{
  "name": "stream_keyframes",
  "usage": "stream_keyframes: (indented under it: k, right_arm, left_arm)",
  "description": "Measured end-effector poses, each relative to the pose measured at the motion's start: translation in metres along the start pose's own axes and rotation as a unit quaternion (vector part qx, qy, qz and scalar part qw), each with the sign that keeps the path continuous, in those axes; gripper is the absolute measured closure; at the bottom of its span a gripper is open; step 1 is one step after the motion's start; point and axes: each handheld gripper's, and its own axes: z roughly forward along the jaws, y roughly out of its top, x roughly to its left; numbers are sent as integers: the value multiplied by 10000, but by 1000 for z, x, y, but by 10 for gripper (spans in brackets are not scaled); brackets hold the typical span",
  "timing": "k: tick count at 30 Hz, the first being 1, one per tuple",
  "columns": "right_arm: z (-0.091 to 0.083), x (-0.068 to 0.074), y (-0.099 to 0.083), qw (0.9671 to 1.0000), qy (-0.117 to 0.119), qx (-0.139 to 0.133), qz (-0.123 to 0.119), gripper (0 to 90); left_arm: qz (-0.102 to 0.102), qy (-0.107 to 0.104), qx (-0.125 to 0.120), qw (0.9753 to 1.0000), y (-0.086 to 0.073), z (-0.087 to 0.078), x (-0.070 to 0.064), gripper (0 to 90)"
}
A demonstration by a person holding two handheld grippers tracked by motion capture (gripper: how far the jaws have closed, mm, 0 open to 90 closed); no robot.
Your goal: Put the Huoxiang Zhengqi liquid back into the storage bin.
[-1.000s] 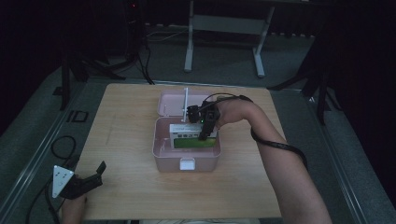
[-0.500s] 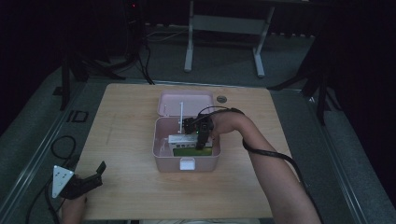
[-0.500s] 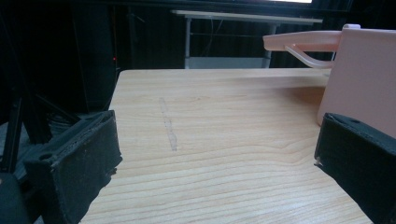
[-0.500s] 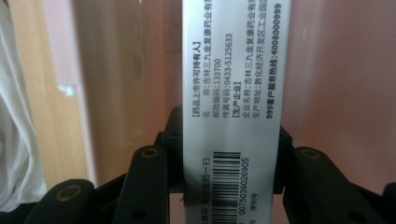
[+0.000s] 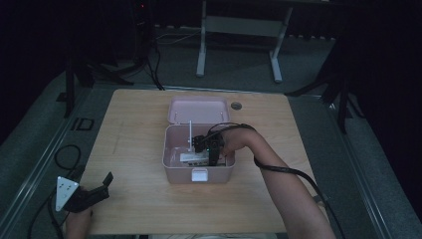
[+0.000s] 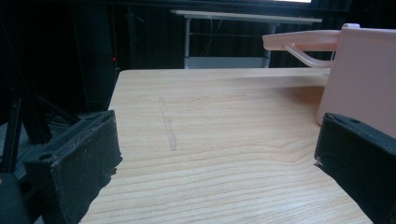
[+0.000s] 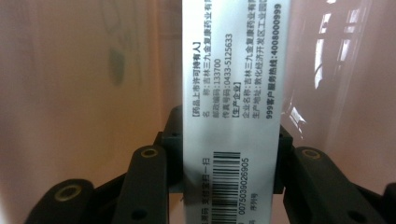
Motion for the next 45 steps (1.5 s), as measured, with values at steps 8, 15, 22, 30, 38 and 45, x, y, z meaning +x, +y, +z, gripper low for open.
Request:
stream_keyframes:
  k: [8, 15, 22, 30, 38, 45]
  right_arm:
    - [6, -1, -2, 10000, 71, 25, 44, 609]
    - [5, -2, -7, 9998, 154, 15, 87, 550]
    - [-10, 1, -15, 9998, 172, -8, 76, 520]
    - [-35, 4, -26, 9994, -26, -302, 161, 443]
    - [-56, 4, -40, 9978, -245, -543, 288, 378]
    - [-76, 3, -54, 9938, -360, -917, 510, 328]
  left_arm:
    - [-4, -11, -3, 10000, 0, 0, 0, 2]
    - [2, 0, 9, 10000, 0, 0, 0, 3]
    - [3, 2, 18, 10000, 0, 0, 0, 2]
    - [5, 2, 14, 10000, 0, 0, 0, 3]
    - [1, 8, 16, 10000, 0, 0, 0, 2]
    - [0, 13, 19, 10000, 0, 0, 0, 2]
